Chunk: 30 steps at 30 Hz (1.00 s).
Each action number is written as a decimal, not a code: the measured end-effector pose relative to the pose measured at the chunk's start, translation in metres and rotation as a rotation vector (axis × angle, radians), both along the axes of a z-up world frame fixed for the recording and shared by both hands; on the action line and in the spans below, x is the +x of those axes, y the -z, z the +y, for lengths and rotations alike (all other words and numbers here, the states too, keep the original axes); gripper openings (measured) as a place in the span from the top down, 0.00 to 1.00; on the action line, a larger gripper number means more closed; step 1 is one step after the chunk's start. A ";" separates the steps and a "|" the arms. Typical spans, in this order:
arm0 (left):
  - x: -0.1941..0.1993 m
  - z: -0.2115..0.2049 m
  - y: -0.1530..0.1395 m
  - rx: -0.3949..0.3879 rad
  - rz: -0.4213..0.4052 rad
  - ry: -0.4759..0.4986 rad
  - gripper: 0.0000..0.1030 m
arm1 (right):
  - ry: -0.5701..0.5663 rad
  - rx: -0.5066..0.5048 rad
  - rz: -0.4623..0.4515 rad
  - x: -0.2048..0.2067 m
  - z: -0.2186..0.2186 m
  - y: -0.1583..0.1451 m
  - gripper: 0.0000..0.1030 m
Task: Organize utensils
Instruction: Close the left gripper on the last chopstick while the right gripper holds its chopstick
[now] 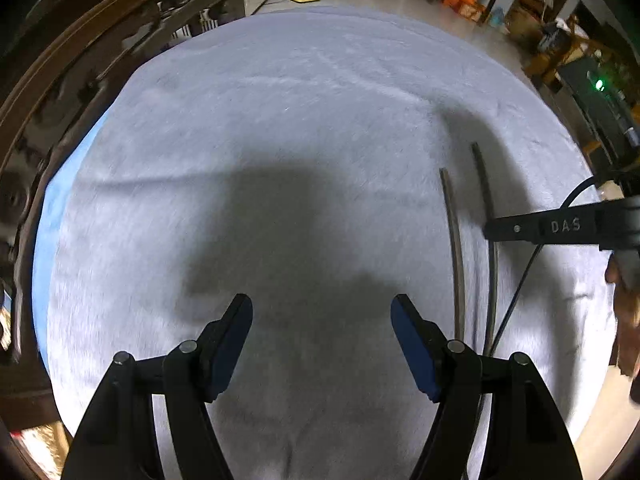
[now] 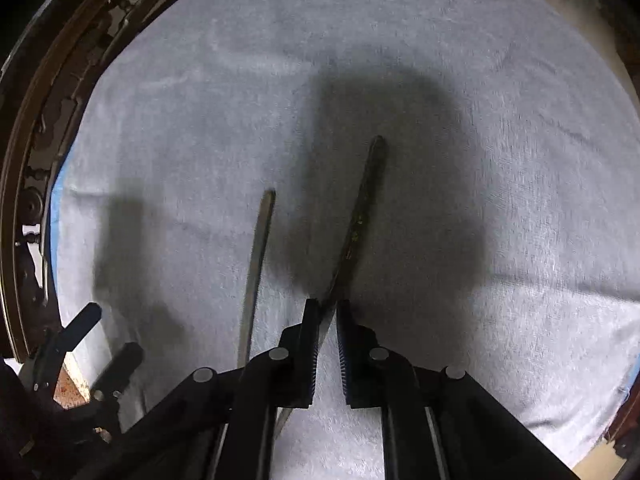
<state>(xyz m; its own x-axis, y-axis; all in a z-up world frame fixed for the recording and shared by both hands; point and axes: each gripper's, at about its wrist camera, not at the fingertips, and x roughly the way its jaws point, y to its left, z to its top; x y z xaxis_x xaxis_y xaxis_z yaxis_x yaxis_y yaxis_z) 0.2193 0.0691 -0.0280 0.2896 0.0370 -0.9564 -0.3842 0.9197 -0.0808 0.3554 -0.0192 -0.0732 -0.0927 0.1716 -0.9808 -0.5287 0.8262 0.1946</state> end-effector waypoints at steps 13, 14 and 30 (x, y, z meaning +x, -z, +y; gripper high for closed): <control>0.085 -0.049 0.018 -0.063 0.159 0.129 0.33 | -0.064 -0.087 0.010 0.004 -0.034 0.003 0.93; 0.091 -0.052 0.022 -0.076 0.182 0.135 0.33 | -0.066 -0.087 0.014 0.004 -0.037 0.003 0.93; 0.092 -0.053 0.034 -0.034 0.399 0.349 0.95 | -0.154 -0.132 0.054 -0.023 -0.052 0.004 0.93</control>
